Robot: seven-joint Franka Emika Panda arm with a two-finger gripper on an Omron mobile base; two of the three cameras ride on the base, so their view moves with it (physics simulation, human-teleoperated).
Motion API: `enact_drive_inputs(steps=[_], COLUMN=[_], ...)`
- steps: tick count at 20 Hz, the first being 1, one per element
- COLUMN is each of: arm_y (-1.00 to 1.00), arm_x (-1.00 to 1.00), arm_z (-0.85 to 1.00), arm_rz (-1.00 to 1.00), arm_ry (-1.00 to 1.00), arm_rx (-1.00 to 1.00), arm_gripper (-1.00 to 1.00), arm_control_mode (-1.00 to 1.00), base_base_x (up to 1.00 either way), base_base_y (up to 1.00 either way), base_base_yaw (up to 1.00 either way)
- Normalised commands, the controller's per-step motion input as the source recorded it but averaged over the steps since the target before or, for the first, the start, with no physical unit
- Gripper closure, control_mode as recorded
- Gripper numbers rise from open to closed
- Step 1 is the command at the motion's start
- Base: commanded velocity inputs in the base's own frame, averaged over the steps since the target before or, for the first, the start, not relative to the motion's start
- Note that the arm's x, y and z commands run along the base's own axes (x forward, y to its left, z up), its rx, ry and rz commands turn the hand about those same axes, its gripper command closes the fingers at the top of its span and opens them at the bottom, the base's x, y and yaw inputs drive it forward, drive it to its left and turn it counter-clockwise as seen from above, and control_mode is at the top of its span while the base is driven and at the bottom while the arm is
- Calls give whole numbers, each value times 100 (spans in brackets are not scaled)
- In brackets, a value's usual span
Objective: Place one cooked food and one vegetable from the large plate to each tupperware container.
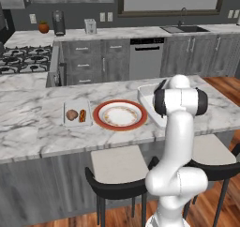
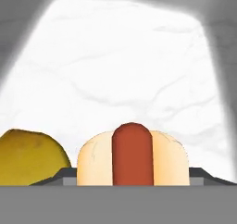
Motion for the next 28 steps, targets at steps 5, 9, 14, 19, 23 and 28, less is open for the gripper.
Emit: enact_drive_inputs(steps=[5,9,14,19,23,28], arm_y=[11,30,37,30,29,57], arm_x=[-11,-25,-27,-73,-82,-70], arm_z=[-3,17,47,90,100,100], arm_rz=[0,0,0,0,0,0], arm_ry=[-2,-14,-21,-18,4,14], arm_rx=[0,-5,-13,-6,0,3], arm_gripper=[-100,-100,-100,-100,-100,-100], arm_control_mode=[-100,-100,-100,-100,-100,-100], base_base_x=[0,0,0,0,0,0], base_base_y=[0,0,0,0,0,0], base_base_yaw=[0,0,0,0,0,0])
